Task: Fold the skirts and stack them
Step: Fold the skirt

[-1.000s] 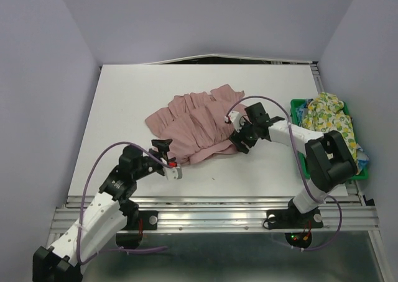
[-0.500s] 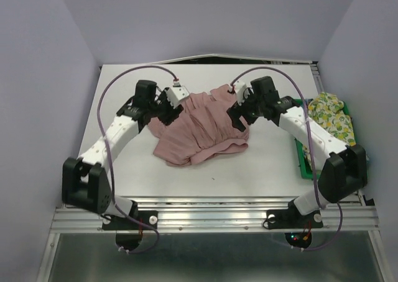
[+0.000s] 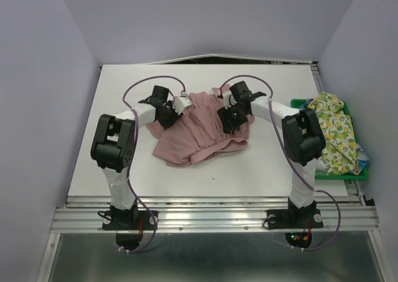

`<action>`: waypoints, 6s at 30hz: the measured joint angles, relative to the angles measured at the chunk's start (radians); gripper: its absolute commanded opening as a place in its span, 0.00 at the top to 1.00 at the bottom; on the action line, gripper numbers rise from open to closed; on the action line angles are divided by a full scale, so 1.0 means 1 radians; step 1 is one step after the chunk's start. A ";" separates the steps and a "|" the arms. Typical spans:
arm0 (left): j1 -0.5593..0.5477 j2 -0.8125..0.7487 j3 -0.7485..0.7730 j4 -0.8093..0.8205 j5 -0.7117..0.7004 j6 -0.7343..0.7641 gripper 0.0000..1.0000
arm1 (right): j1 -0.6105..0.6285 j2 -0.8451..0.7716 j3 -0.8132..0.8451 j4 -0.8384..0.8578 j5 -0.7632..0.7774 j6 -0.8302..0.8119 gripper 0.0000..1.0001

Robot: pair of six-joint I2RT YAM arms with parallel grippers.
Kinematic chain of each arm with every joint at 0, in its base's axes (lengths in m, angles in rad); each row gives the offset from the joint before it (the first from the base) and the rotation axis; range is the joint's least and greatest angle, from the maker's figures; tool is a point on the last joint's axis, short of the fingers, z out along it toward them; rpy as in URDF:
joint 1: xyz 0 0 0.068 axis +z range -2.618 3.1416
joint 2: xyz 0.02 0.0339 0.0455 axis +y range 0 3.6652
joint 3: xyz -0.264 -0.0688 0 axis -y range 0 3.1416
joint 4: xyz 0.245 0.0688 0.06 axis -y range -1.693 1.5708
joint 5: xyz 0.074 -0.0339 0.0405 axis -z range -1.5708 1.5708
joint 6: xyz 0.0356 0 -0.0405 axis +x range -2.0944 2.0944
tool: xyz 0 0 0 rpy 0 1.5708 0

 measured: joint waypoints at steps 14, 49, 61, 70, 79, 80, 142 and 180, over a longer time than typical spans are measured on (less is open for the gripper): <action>-0.107 -0.305 -0.352 -0.088 0.051 0.193 0.56 | 0.000 0.347 0.511 0.019 0.063 -0.137 0.27; 0.046 -0.490 -0.262 -0.336 0.225 0.132 0.28 | 0.029 0.000 0.100 0.057 0.152 -0.076 0.49; 0.045 -0.490 -0.287 -0.289 0.211 0.114 0.28 | -0.140 -0.099 0.108 0.062 0.100 0.298 0.46; 0.045 -0.490 -0.287 -0.274 0.198 0.100 0.28 | -0.151 -0.047 0.147 0.063 0.038 0.382 0.48; 0.045 -0.490 -0.286 -0.271 0.193 0.092 0.28 | -0.153 0.083 0.174 0.061 0.007 0.426 0.74; 0.045 -0.490 -0.286 -0.271 0.192 0.090 0.28 | -0.153 0.090 0.175 0.060 0.002 0.433 0.81; -0.282 -0.393 -0.404 -0.033 0.051 0.183 0.22 | -0.216 -0.488 -0.220 -0.081 -0.111 -0.581 0.20; -0.205 -0.361 -0.338 -0.085 0.074 0.058 1.00 | 0.040 -0.624 -0.742 0.518 0.000 -0.925 0.69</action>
